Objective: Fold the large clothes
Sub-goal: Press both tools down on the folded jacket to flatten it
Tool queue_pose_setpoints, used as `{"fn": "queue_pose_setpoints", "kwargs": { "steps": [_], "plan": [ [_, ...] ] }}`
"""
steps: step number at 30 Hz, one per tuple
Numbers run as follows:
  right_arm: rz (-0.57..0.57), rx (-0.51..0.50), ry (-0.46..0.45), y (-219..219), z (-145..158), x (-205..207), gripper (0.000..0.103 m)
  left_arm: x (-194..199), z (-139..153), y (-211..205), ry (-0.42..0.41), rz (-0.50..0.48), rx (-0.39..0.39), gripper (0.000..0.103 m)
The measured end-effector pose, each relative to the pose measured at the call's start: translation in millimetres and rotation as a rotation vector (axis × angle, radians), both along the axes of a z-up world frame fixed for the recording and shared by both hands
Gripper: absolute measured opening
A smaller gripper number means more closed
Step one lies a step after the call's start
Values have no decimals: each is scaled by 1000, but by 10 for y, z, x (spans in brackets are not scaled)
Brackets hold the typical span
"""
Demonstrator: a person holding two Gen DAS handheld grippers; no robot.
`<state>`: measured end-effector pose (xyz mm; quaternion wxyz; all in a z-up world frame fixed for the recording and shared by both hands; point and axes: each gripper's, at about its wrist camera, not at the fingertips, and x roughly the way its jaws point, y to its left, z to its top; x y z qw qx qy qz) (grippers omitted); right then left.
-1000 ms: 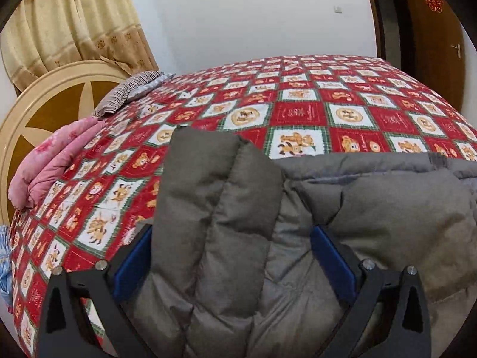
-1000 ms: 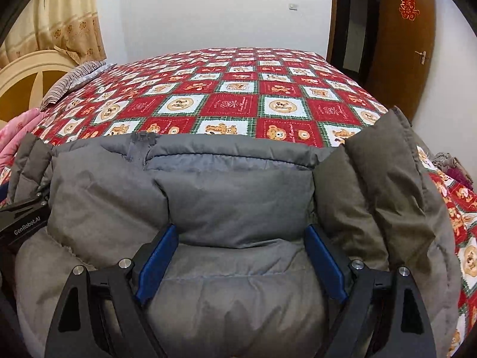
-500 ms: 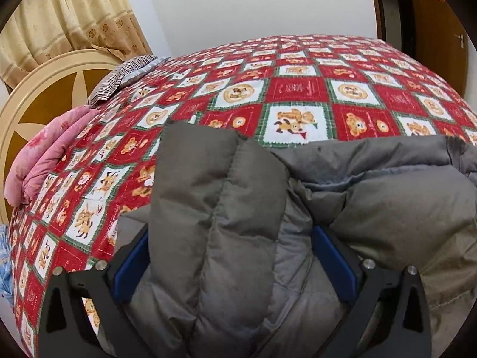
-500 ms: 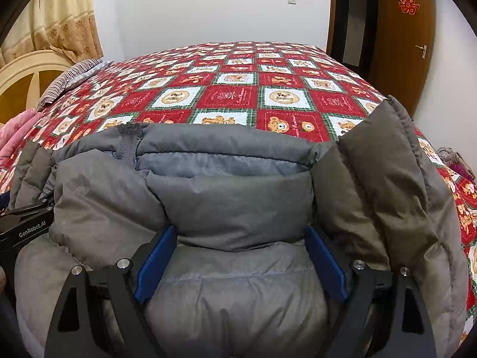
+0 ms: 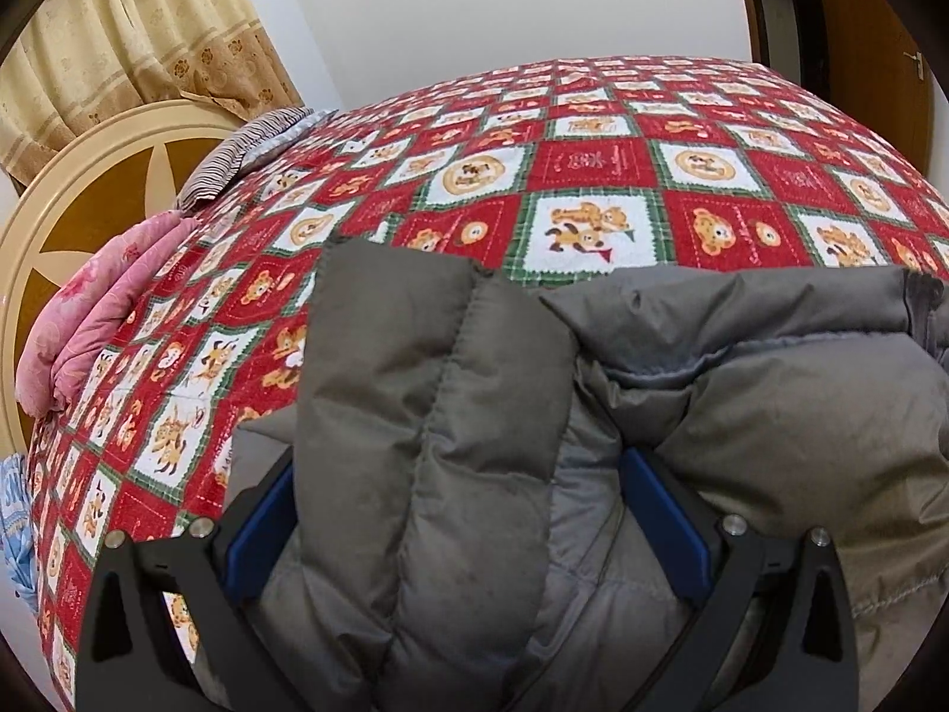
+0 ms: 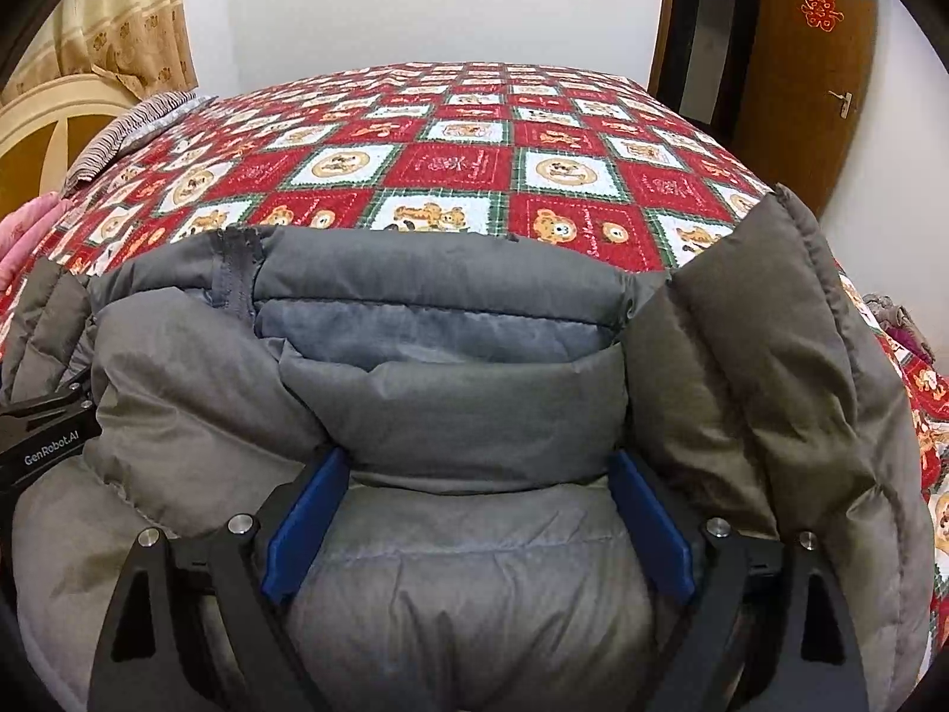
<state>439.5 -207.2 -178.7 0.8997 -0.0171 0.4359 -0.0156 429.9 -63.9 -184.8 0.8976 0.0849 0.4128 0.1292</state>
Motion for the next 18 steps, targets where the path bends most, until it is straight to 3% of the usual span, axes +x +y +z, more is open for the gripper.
{"fn": "queue_pose_setpoints", "kwargs": {
  "steps": [13, 16, 18],
  "plan": [
    [-1, -29, 16, 30, -30, 28, 91, 4, 2, 1, 9, 0, 21, 103],
    [4, -54, 32, 62, 10, 30, 91, -105, 166, 9, -1, 9, 32, 103],
    [3, -88, 29, 99, 122, -62, 91, -337, 376, 37, -74, -11, -37, 103]
  ]
}}
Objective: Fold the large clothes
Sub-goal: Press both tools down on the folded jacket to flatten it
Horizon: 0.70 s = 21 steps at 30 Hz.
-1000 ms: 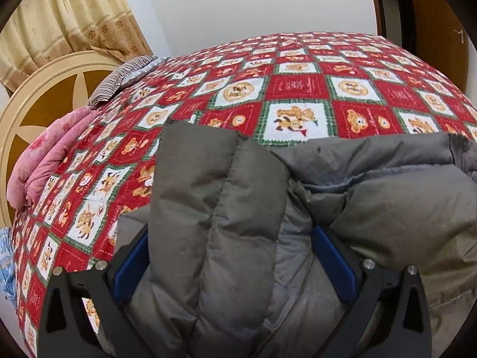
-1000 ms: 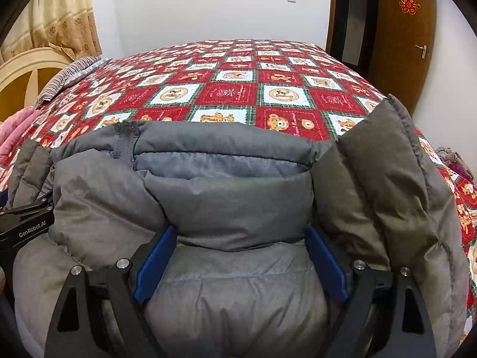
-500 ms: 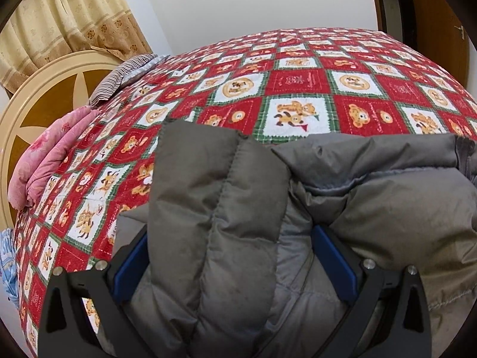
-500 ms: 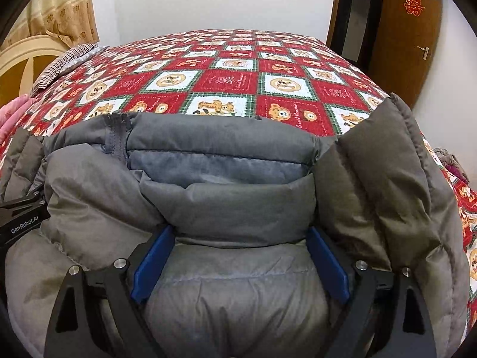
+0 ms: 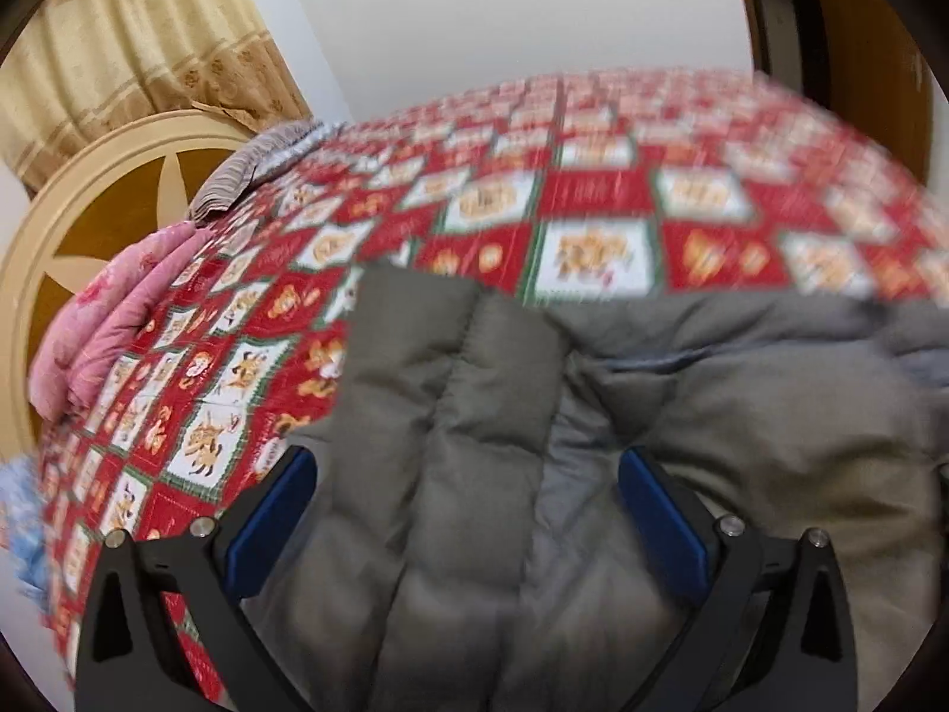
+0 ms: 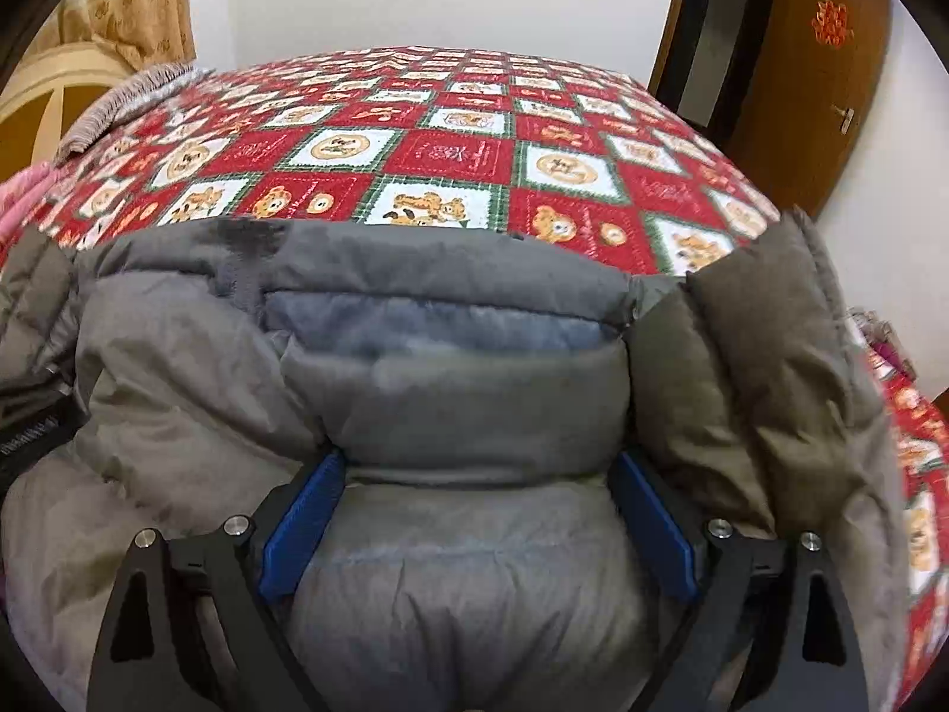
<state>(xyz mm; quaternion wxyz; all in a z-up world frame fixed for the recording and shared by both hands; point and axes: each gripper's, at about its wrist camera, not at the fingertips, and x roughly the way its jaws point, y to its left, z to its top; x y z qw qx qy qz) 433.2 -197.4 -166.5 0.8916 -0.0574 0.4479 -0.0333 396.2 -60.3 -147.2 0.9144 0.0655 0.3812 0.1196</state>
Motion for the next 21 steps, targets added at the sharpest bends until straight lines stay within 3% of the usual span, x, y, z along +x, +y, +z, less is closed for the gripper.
{"fn": "queue_pose_setpoints", "kwargs": {
  "steps": [3, 7, 10, 13, 21],
  "plan": [
    [17, 45, -77, 78, 300, -289, 91, -227, 128, 1, -60, -21, -14, 103],
    [89, 58, -164, 383, 539, -618, 92, -145, -90, -94, -3, -39, 26, 103],
    [135, 41, -95, 603, 349, -642, 92, -73, -219, -23, 18, -6, 2, 103],
    [134, 4, -85, 621, 101, -614, 92, -53, -237, 5, 9, -8, -15, 103],
    [126, 4, -43, 586, -131, -437, 95, -12, -309, -75, 21, -10, 1, 103]
  ]
}}
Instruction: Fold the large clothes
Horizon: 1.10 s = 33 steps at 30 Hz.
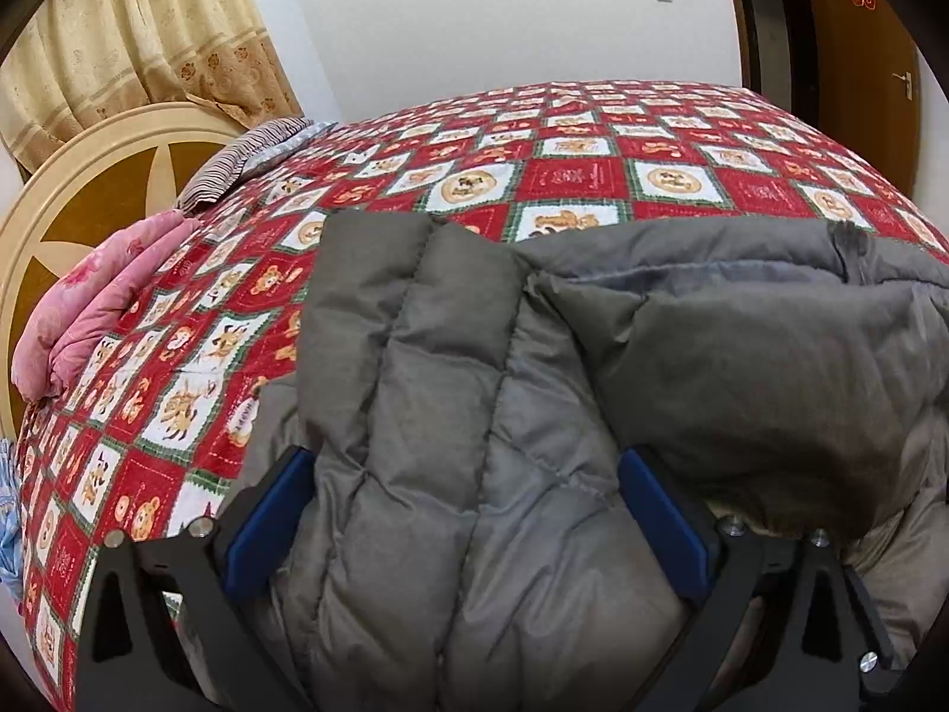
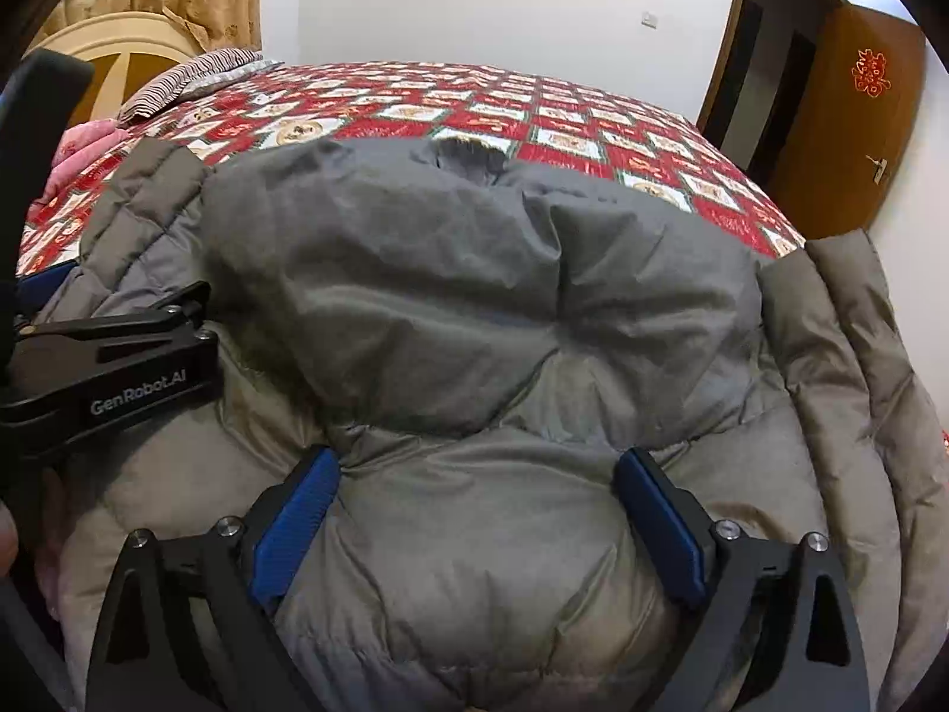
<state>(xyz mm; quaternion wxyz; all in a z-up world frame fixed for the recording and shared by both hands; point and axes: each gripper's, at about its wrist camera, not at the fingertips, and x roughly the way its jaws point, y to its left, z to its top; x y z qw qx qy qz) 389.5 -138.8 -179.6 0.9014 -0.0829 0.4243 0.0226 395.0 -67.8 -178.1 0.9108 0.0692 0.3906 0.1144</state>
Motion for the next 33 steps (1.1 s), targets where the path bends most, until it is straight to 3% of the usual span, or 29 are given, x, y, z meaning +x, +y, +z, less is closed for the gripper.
{"fn": "queue_pose_setpoints", "kwargs": {
  "steps": [5, 7, 9, 11, 15, 19, 22, 25, 29, 30, 32, 33],
  "plan": [
    [-3, -3, 22, 14, -23, 18, 95, -51, 63, -12, 26, -3, 16, 103],
    [-4, -7, 43, 1, 45, -2, 95, -228, 221, 104, -9, 0, -40, 103],
    [-21, -5, 27, -22, 186, -174, 95, -474, 395, 231, -65, -8, -67, 103],
    [-9, 1, -8, 0, 327, -466, 95, -744, 498, 375, -111, 10, -46, 103],
    [4, -38, -33, 73, 262, -885, 96, -1099, 395, 707, -90, 84, -24, 103],
    [-6, -61, -47, 104, 60, -926, 96, -1348, 209, 966, -51, 141, -125, 103],
    [-7, -58, -55, 111, 8, -905, 96, -1417, 82, 1008, -7, 121, -246, 103],
    [-4, -53, -74, 103, -25, -891, 96, -1448, 43, 928, 2, 104, -315, 103],
    [-7, -54, -77, 117, -35, -922, 96, -1387, 25, 776, -7, 68, -319, 103],
    [-9, -57, -79, 120, -37, -924, 96, -1329, -6, 765, -8, 65, -322, 100],
    [-13, -63, -86, 116, -39, -963, 96, -1276, -63, 785, 9, 48, -376, 78],
    [-15, -64, -90, 119, -39, -978, 96, -1240, -84, 791, 13, 41, -405, 73]
  ]
}}
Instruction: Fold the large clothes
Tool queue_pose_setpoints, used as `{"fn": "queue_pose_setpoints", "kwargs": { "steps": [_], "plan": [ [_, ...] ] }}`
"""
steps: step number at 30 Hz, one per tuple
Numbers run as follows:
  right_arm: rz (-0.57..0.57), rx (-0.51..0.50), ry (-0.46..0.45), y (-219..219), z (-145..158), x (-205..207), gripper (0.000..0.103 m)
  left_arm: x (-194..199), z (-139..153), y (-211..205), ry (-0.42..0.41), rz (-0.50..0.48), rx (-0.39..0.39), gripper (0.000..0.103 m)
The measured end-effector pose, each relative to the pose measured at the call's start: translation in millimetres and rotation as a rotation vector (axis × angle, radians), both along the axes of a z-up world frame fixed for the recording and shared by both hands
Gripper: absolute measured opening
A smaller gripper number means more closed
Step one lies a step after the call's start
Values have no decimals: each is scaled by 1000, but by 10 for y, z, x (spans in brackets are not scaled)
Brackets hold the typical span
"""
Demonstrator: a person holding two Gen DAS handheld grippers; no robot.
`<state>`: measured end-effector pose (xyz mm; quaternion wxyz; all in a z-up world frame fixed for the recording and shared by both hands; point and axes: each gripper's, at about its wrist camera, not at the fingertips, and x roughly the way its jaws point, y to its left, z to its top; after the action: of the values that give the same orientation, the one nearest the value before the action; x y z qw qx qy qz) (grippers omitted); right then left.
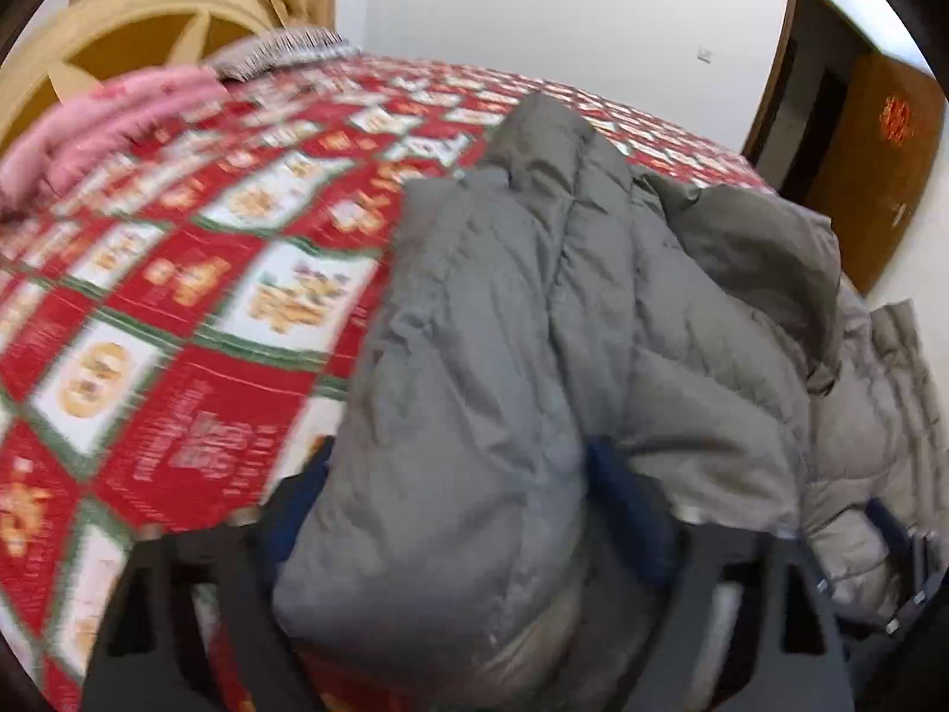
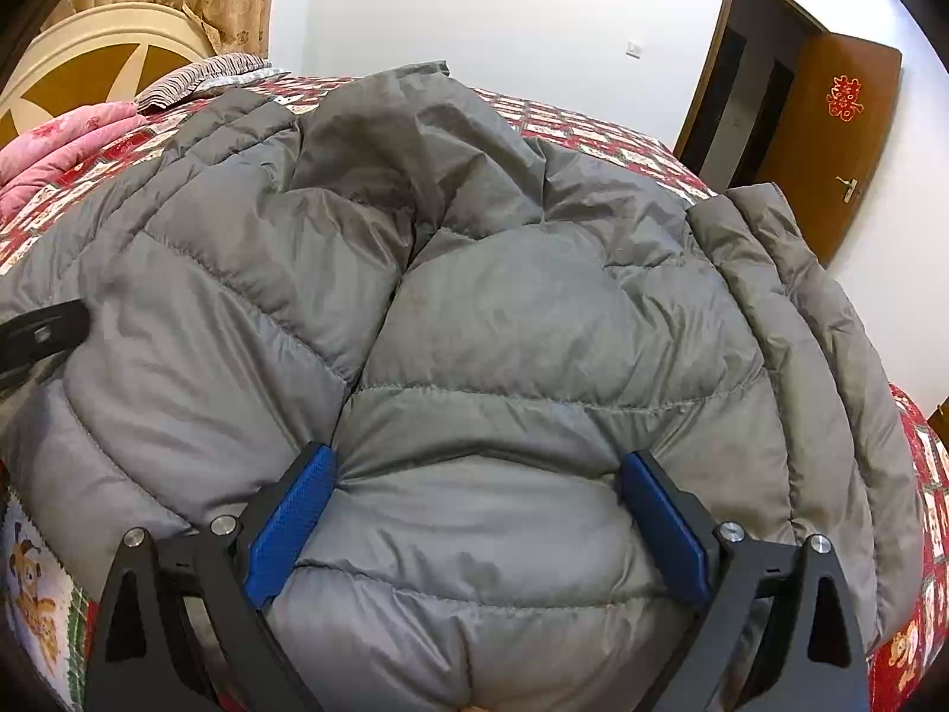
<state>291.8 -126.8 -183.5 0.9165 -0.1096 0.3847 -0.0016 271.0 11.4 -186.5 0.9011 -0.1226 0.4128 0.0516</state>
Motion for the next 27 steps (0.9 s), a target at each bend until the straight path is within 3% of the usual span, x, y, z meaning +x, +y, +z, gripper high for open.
{"fn": "queue_pose_setpoints", "kwargs": {
  "steps": [4, 5, 10, 13, 14, 17, 19, 23, 27],
  "plan": [
    [-4, 1, -9, 47, -19, -61, 96, -17, 69, -142, -34, -97, 4, 19],
    [1, 14, -6, 34, -2, -75, 96, -39, 116, -174, -48, -114, 31, 14],
    [-10, 111, -6, -169, 229, -240, 96, -145, 292, 28, -95, -114, 54, 13],
    [-10, 98, 1, -176, 247, -304, 96, -256, 334, 112, -112, -111, 119, 12],
    [14, 92, 37, -113, 171, -293, 96, -287, 324, 138, -108, -117, 118, 13],
    [31, 8, 5, 64, 76, -346, 97, -373, 298, 228, -92, -107, 128, 12],
    [31, 60, 15, 83, 116, -397, 97, -423, 352, 359, -97, -78, 127, 12],
    [89, 117, -37, 72, 318, -607, 96, -537, 634, 661, -124, 5, 167, 10],
    [16, 97, -115, -191, 496, -719, 96, -580, 1080, 689, -212, 44, 276, 9]
  ]
}}
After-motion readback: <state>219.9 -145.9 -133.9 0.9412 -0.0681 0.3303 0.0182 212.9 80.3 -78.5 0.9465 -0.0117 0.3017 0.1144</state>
